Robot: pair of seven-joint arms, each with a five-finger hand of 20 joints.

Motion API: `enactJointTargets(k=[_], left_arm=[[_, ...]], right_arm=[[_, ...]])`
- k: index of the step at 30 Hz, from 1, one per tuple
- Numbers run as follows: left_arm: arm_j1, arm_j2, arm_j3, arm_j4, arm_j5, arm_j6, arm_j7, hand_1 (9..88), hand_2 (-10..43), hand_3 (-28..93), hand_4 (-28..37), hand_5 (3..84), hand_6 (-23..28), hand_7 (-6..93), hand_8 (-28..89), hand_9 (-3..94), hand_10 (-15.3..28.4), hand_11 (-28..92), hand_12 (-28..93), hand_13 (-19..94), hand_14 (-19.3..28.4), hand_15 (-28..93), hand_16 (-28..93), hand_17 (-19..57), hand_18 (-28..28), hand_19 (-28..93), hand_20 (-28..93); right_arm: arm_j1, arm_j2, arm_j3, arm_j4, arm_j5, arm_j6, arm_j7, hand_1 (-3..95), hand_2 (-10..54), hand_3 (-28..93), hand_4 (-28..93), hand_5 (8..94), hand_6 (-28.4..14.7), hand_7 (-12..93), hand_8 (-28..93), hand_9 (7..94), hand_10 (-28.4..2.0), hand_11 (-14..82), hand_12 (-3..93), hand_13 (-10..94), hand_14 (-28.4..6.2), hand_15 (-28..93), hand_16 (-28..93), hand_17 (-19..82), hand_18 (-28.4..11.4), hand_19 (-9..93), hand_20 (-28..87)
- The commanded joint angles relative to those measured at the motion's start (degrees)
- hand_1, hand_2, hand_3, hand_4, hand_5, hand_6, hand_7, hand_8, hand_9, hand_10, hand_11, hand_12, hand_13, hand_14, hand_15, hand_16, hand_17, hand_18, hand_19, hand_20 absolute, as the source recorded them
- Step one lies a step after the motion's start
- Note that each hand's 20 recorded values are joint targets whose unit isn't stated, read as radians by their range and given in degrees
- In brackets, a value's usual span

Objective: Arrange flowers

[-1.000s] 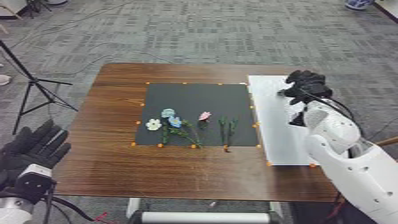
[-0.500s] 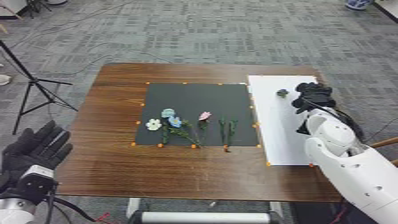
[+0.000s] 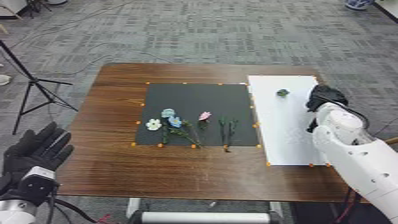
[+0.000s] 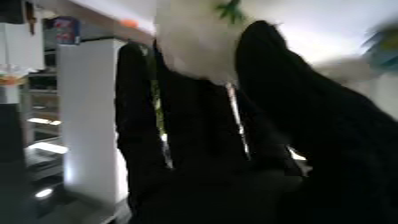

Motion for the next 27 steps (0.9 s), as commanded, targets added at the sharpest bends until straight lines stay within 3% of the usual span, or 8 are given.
enactJointTargets(k=[1,2,3,5,15,19,21,27], left_arm=[[0.2,0.13,0.26,-0.48,-0.72,0.18,0.52,29.7,13.7,70,-25.6,39.2,7.4,12.1,-8,31.7,12.6,17,14,22,13.1,25,-1,-3.0,11.0,18,12],[0.3,0.48,0.46,-0.63,-1.78,0.82,1.35,29.7,13.7,70,-25.6,39.2,7.4,12.1,-8,31.6,12.6,17,14,22,13.1,25,-1,-3.1,11.0,18,12],[0.1,0.38,0.5,-0.53,-1.91,0.82,1.34,29.7,13.7,70,-25.6,39.1,7.4,12.1,-8,31.6,12.7,17,14,22,13.1,25,-1,-3.1,11.0,18,13],[0.3,0.28,0.35,-0.57,-1.22,0.79,1.24,29.7,13.7,70,-25.5,39.2,7.6,12.1,-8,31.8,12.8,17,14,22,13.1,25,-1,-3.1,11.0,18,13],[1.1,0.33,-0.59,-0.74,-1.53,0.54,1.63,29.4,13.6,70,-25.7,39.3,7.7,12.1,-8,31.8,13.0,17,13,22,13.2,25,-1,-3.2,11.1,18,13],[1.2,0.16,-0.66,-0.76,-1.36,0.45,1.5,29.4,13.6,70,-25.8,39.3,7.7,12.1,-8,31.8,13.0,17,13,22,13.2,25,-1,-3.2,11.1,18,13],[0.8,0.28,-0.58,-0.62,-1.22,0.65,1.2,29.4,13.6,70,-25.8,39.3,7.6,12.1,-8,31.8,13.0,17,13,22,13.2,25,-1,-3.2,11.0,18,12],[-0.2,0.32,0.07,-0.36,-0.93,0.59,0.65,29.4,13.6,70,-25.8,39.3,7.7,12.1,-8,31.8,13.0,17,14,22,13.2,25,-1,-3.1,11.0,18,12]], right_arm=[[-0.5,0.8,-2.3,0.8,-4.2,5.9,0.4,64.9,-9.5,70,-28,67.8,0.9,18,-7,79.7,-8.4,6.5,27.5,74,-4.1,27,26,36,-15.6,67,21],[-0.4,0.9,-2.5,0.7,-4.9,5.9,0.2,65.4,-9.5,69,-28,71.6,1.2,19,-2,84.6,-7.2,6.5,33.6,78,-2.9,28,30,37,-15.6,72,19],[-0.6,1.1,-2.5,0.2,-5.1,6.2,0.0,65.5,-9.5,69,-28,73.0,1.2,20,0,86.1,-6.7,7.7,35.8,79,-2.6,30,32,37,-15.9,74,19],[-1.0,1.4,-2.1,-1.2,-5.4,7.4,-0.2,65.5,-9.5,69,-28,74.5,1.5,22,0,87.2,-6.6,9.5,39.2,79,-2.3,32,35,37,-17.2,74,20],[-5.4,4.3,0.5,-15.0,-8.6,13.7,-5.5,65.5,-9.5,69,-28,75.6,1.3,24,2,88.0,-6.9,11.4,43.6,79,-2.4,36,40,35,-19.0,72,25],[-4.8,3.8,0.1,-15.8,-6.9,14.7,-20.3,65.3,-9.5,69,-28,75.3,1.5,24,2,87.7,-6.6,11.5,44.2,79,-1.8,36,40,35,-18.5,72,26],[-3.5,2.4,-0.4,-15.1,-8.5,12.0,-27.5,65.0,-9.5,69,-28,74.2,2.1,25,2,87.6,-6.2,11.5,44.4,79,-1.4,36,41,34,-17.8,72,27],[3.1,-2.3,-8.0,-11.9,-8.2,9.9,-32.1,64.5,-9.5,68,-28,72.4,3.2,27,0,87.0,-5.5,11.4,44.7,79,-0.3,33,43,31,-16.3,69,29]])
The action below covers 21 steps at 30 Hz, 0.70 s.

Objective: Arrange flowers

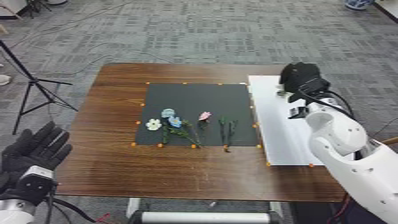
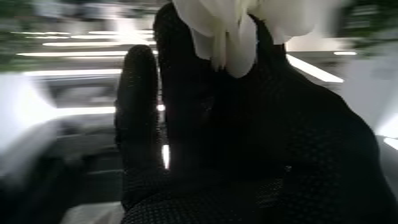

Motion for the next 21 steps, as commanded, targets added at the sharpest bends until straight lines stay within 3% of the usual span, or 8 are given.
enactJointTargets(k=[1,9,10,13,16,21], left_arm=[[-0.9,-0.06,0.6,-0.16,0.34,0.32,-0.42,29.4,13.6,70,-25.9,39.3,7.6,12.1,-8,31.8,13.0,17,13,22,13.2,25,-1,-3.1,11.0,18,12],[-1.8,-0.26,1.16,0.19,0.68,0.03,-1.51,29.3,13.7,70,-26.0,39.3,7.6,12.2,-8,31.8,12.9,17,13,22,13.2,25,-1,-3.2,11.1,18,12],[-2.1,-0.36,1.06,0.36,0.88,-0.25,-2.12,29.3,13.7,70,-26.0,39.3,7.6,12.2,-8,31.8,12.9,17,13,22,13.2,25,-1,-3.2,11.1,18,12],[-1.5,-0.68,0.33,0.24,1.24,-0.43,-2.26,29.3,13.7,70,-26.0,39.3,7.6,12.2,-8,31.8,12.9,17,13,22,13.2,25,-1,-3.1,11.1,18,12],[-0.7,-0.35,-0.39,0.1,0.76,-0.49,-1.64,29.3,13.7,70,-25.9,39.2,7.6,12.0,-8,31.8,12.9,17,13,22,13.2,25,-1,-3.1,11.0,18,12],[-0.4,-0.69,-1.15,-0.04,1.13,-0.87,-1.72,29.3,13.7,70,-25.8,39.2,7.5,11.8,-8,31.7,12.9,17,13,22,13.1,25,-1,-3.1,11.1,18,12]], right_arm=[[9.0,-6.6,-9.3,3.3,-1.0,-3.7,-8.6,64.4,-9.5,68,-28,72.3,3.3,28,0,87.0,-5.4,11.4,44.7,79,-0.2,33,43,31,-16.2,68,30],[14.5,-10.8,-15.5,8.4,-2.4,-5.5,-9.8,64.1,-9.5,68,-28,71.3,4.0,29,-2,86.6,-5.2,11.0,44.8,79,-0.1,31,43,31,-15.6,66,30],[14.1,-10.5,-15.6,8.0,-2.8,-6.0,-9.2,64.1,-9.5,68,-28,71.4,4.0,29,-2,86.6,-5.2,11.0,44.8,79,-0.1,31,44,31,-15.6,66,30],[13.0,-10.0,-15.5,6.8,-3.0,-6.4,-9.0,64.0,-9.5,68,-28,71.3,4.0,29,-2,86.6,-5.1,11.0,44.8,78,-0.2,31,44,30,-15.7,66,31],[11.9,-9.5,-15.7,6.1,-3.7,-6.4,-9.3,63.9,-9.5,68,-28,71.1,4.0,30,-2,86.5,-5.1,10.9,44.9,78,-0.2,31,44,30,-15.7,66,31],[10.4,-7.7,-16.8,5.2,-3.6,-7.5,-9.6,63.9,-9.5,68,-28,70.9,4.1,30,-2,86.2,-5.0,10.7,44.7,77,-0.3,30,44,29,-15.8,65,31]])
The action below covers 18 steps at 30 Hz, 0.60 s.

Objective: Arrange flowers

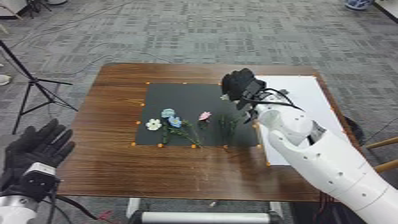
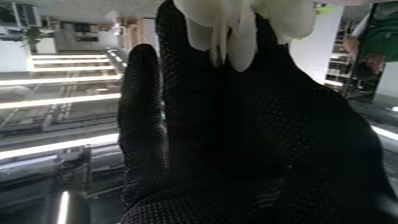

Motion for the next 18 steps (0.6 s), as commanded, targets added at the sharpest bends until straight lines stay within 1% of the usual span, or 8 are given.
enactJointTargets(k=[1,5,6,7,11,15,16,18], left_arm=[[1.7,-0.73,-1.68,-0.41,0.41,-0.85,0.17,29.3,13.7,70,-25.8,39.2,7.5,11.8,-8,31.7,12.9,17,13,22,13.2,25,-1,-3.1,11.1,18,12],[2.8,-1.18,-2.32,-0.65,0.26,-1.11,0.74,29.3,13.7,70,-25.8,39.2,7.5,11.8,-8,31.8,12.9,17,14,22,13.2,25,-1,-3.1,11.1,18,12],[2.5,-1.21,-2.31,-0.54,0.42,-1.09,0.34,29.3,13.6,70,-25.8,39.2,7.5,11.8,-8,31.8,12.9,17,14,22,13.2,25,-1,-3.1,11.1,18,12],[2.5,-1.16,-2.33,-0.57,0.33,-1.19,0.59,29.3,13.6,70,-25.8,39.2,7.5,11.8,-8,31.8,12.9,17,14,22,13.2,25,-1,-3.1,11.1,18,12],[1.9,-1.14,-1.92,-0.27,0.42,-1.28,0.33,29.2,13.6,70,-25.8,39.2,7.5,11.9,-8,31.7,12.9,17,14,22,13.2,25,-1,-3.1,11.1,18,12],[1.6,-1.18,-1.36,-0.29,0.32,-0.83,0.19,29.2,13.6,70,-25.8,39.2,7.5,11.7,-8,31.7,12.8,17,14,22,13.1,25,-1,-3.1,11.1,18,12],[1.5,-1.2,-1.37,-0.19,0.4,-1.04,0.05,29.3,13.6,70,-25.9,39.2,7.6,11.7,-8,31.7,12.9,17,14,22,13.1,25,-1,-3.1,11.0,18,12],[1.5,-1.25,-1.57,-0.26,0.55,-0.7,0.11,29.3,13.7,70,-25.9,39.2,7.6,11.7,-8,31.7,12.8,17,14,22,13.1,25,-1,-3.1,11.1,18,12]], right_arm=[[-2.7,2.6,-1.0,-1.5,-1.2,-1.2,-0.5,63.9,-9.5,68,-28,70.8,4.3,30,-2,86.2,-5.0,10.7,44.7,77,-0.3,30,44,29,-15.8,65,31],[-2.7,2.7,-1.9,-1.6,-0.8,-0.6,-0.6,63.6,-9.5,68,-28,70.6,4.4,31,-3,86.1,-4.5,10.6,44.4,76,-0.4,30,44,29,-15.9,65,32],[-2.7,2.7,-2.2,-1.5,-1.0,-0.4,-0.6,63.5,-9.5,68,-28,70.6,4.4,31,-3,86.0,-4.5,10.6,44.5,76,-0.4,30,44,29,-15.9,65,32],[-2.4,2.7,-2.8,-1.3,-0.9,0.0,-0.8,63.5,-9.5,69,-28,70.6,4.4,31,-3,86.1,-4.5,10.6,44.3,76,-0.3,30,44,29,-15.8,65,32],[-2.5,2.7,-3.5,-1.3,0.0,-0.6,-0.6,63.3,-9.5,69,-28,70.4,4.5,31,-3,86.1,-4.4,10.6,44.3,75,-0.4,31,44,28,-15.8,64,32],[-2.9,2.8,-3.7,-1.1,0.1,-0.2,-0.5,63.2,-9.5,69,-28,70.1,4.5,31,-4,85.9,-4.4,10.6,44.3,75,-0.4,31,44,28,-15.9,64,32],[-2.9,2.8,-3.7,-1.1,-0.1,-0.1,-0.4,63.2,-9.5,69,-28,70.1,4.4,31,-4,85.8,-4.4,10.6,44.4,75,-0.4,31,44,28,-15.9,64,32],[-3.0,2.7,-3.6,-1.0,0.0,-0.3,-0.4,63.2,-9.5,69,-28,70.1,4.4,31,-4,85.8,-4.4,10.6,44.3,75,-0.5,31,44,28,-16.0,64,32]])
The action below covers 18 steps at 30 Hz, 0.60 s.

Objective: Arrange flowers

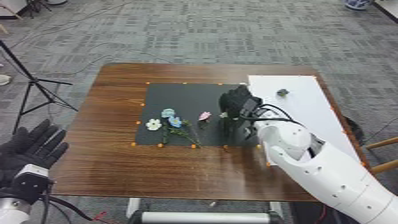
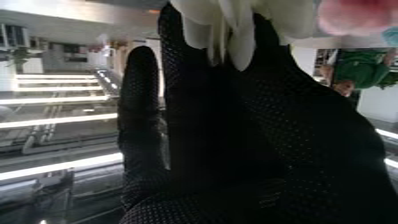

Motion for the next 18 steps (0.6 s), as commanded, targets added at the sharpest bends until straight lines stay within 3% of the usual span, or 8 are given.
enactJointTargets(k=[1,14,18], left_arm=[[-0.1,-0.64,0.2,-0.1,0.38,-0.26,-0.13,29.2,13.7,70,-25.9,39.2,7.5,11.7,-8,31.7,12.8,17,14,22,13.2,25,-1,-3.2,11.1,18,12],[-0.2,-1.04,0.03,-0.11,0.47,-0.02,-0.42,29.3,13.7,70,-25.9,39.3,7.5,11.8,-8,31.8,12.8,17,14,22,13.2,25,-1,-3.2,11.1,18,12],[-0.1,-1.08,0.23,-0.02,-0.51,0.27,0.35,29.3,13.7,70,-25.8,39.3,7.5,11.9,-8,31.7,12.8,17,14,22,13.2,25,-1,-3.1,11.1,18,12]], right_arm=[[-0.4,-0.1,0.3,0.1,0.0,-0.5,-0.2,63.2,-9.5,69,-28,70.1,4.4,31,-4,85.7,-4.5,10.6,44.4,75,-0.5,31,44,28,-16.0,64,32],[-0.9,0.0,0.4,-0.4,-0.1,-0.7,0.6,59.4,-9.5,71,-28,66.3,3.2,29,-5,81.2,-5.5,9.4,40.7,70,-1.4,31,41,26,-17.3,64,32],[-1.0,0.1,0.8,-1.2,0.1,-0.9,1.5,56.9,-9.5,71,-28,65.3,2.9,26,-6,79.9,-6.1,8.0,37.4,68,-2.4,31,39,25,-17.9,64,32]])
